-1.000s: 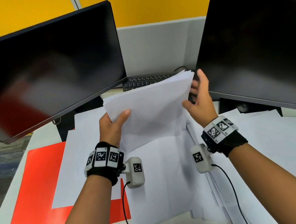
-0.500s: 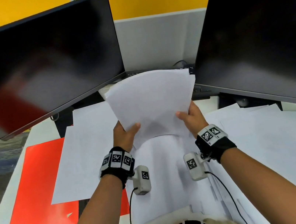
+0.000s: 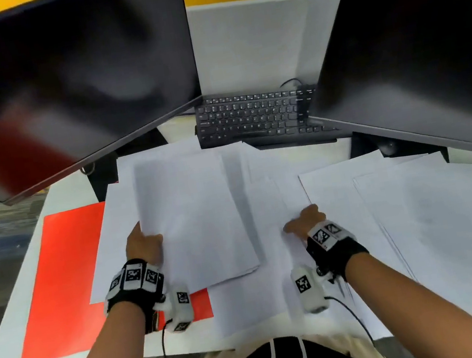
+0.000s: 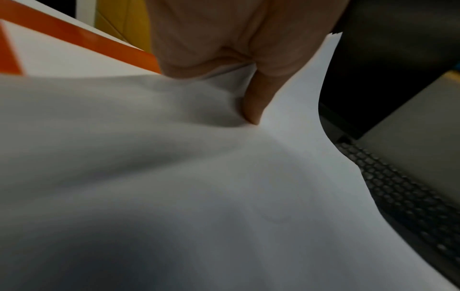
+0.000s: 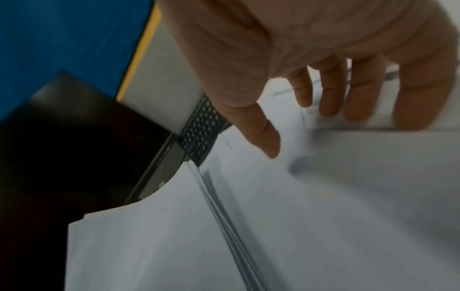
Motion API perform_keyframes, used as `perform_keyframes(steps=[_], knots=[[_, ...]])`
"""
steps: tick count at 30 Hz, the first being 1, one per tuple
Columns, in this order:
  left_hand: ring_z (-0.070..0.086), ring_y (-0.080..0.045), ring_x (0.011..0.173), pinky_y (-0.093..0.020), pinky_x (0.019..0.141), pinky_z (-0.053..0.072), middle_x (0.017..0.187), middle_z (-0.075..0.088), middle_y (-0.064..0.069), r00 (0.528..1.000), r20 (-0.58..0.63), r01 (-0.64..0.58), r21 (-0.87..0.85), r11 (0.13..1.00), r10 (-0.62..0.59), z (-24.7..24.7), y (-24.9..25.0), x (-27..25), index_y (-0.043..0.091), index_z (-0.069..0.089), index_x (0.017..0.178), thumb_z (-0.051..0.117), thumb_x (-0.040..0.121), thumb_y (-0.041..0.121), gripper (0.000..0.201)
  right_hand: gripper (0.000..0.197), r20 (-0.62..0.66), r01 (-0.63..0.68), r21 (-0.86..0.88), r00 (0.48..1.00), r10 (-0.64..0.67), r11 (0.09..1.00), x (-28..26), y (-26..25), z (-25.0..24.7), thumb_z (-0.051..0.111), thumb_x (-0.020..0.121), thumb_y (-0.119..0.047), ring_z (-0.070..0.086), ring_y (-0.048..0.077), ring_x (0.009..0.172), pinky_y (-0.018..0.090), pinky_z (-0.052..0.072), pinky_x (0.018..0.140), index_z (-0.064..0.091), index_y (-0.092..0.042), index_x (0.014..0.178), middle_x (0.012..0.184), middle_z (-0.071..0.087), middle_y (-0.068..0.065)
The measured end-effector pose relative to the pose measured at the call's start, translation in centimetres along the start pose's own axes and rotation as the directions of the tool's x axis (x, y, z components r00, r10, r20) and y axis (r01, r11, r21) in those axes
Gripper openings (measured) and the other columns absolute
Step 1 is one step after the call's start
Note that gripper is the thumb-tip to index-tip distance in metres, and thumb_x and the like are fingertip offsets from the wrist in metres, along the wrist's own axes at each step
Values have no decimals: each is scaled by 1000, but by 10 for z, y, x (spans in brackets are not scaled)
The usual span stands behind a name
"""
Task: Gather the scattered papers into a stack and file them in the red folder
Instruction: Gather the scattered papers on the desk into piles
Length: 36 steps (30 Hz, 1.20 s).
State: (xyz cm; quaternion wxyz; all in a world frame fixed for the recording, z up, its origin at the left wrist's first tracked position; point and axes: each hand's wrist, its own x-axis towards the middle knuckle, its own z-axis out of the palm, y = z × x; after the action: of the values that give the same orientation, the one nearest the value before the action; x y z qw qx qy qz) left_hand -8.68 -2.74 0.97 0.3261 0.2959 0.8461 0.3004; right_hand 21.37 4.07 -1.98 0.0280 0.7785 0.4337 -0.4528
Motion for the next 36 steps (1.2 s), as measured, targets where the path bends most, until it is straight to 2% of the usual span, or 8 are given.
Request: perform_keyframes(steps=[5, 9, 15, 20, 22, 25, 32, 36], knots=[[56, -36, 96, -32, 77, 37, 116, 62, -26, 994, 37, 102, 96, 990, -106, -14, -38, 7, -4, 59, 116, 51, 85, -3, 33, 105, 53, 24, -72, 998, -20, 997, -14, 5, 25, 76, 75, -29, 38, 30, 135, 37, 36, 110, 4, -1, 146, 147, 33, 16], [57, -42, 109, -35, 84, 41, 120, 60, -29, 988, 81, 122, 96, 988, -130, -14, -44, 19, -6, 57, 119, 53, 83, -7, 37, 71, 28, 25, -118, 999, -22, 993, -20, -2, 30, 71, 78, -25, 51, 29, 123, 31, 44, 100, 36, -2, 135, 134, 51, 14], [55, -44, 115, -42, 97, 43, 122, 59, -28, 978, 159, 132, 32, 991, -136, -11, -39, 29, -8, 55, 120, 56, 79, -13, 41, 34, -22, 132, -98, 991, -135, 986, -24, -13, 37, 55, 87, -10, 54, 29, 117, 27, 44, 90, 54, 0, 119, 129, 55, 16], [51, -25, 101, -28, 83, 33, 111, 54, -12, 985, 112, 135, -41, 990, -129, -39, -26, 38, -9, 52, 125, 52, 84, -14, 40, 33, -297, 246, -86, 919, -261, 965, -31, -26, -8, 51, 84, -4, 58, 34, 112, 29, 44, 87, 59, -5, 116, 121, 62, 17], [55, -33, 111, -31, 84, 35, 125, 56, -18, 987, 76, 149, -88, 985, -142, -55, -34, 53, -11, 50, 126, 53, 84, -15, 42, 31, -366, 278, -105, 882, -297, 955, -38, -37, -32, 49, 83, -1, 60, 36, 107, 31, 45, 85, 60, -5, 112, 115, 64, 20], [52, -42, 120, -36, 92, 38, 131, 53, -30, 986, 24, 164, -80, 983, -162, -75, -41, 68, -11, 49, 128, 54, 85, -14, 44, 30, -439, 249, -194, 843, -311, 949, -50, -53, -67, 48, 83, 0, 60, 40, 103, 36, 46, 83, 61, -6, 109, 109, 64, 24], [51, -41, 121, -38, 95, 38, 132, 53, -29, 990, 43, 136, 27, 990, -137, -72, -40, 85, -10, 49, 129, 56, 85, -11, 44, 33, -326, 156, -570, 858, -396, 807, -59, -89, -109, 46, 86, -6, 57, 40, 109, 41, 46, 87, 57, -7, 118, 118, 60, 23], [52, -40, 120, -35, 93, 39, 131, 54, -27, 987, 92, 120, 110, 987, -130, -53, -34, 93, -9, 50, 127, 56, 86, -7, 42, 32, -408, 66, -642, 814, -413, 764, -68, -103, -114, 45, 87, -6, 58, 43, 105, 42, 47, 82, 59, -6, 116, 115, 60, 24]])
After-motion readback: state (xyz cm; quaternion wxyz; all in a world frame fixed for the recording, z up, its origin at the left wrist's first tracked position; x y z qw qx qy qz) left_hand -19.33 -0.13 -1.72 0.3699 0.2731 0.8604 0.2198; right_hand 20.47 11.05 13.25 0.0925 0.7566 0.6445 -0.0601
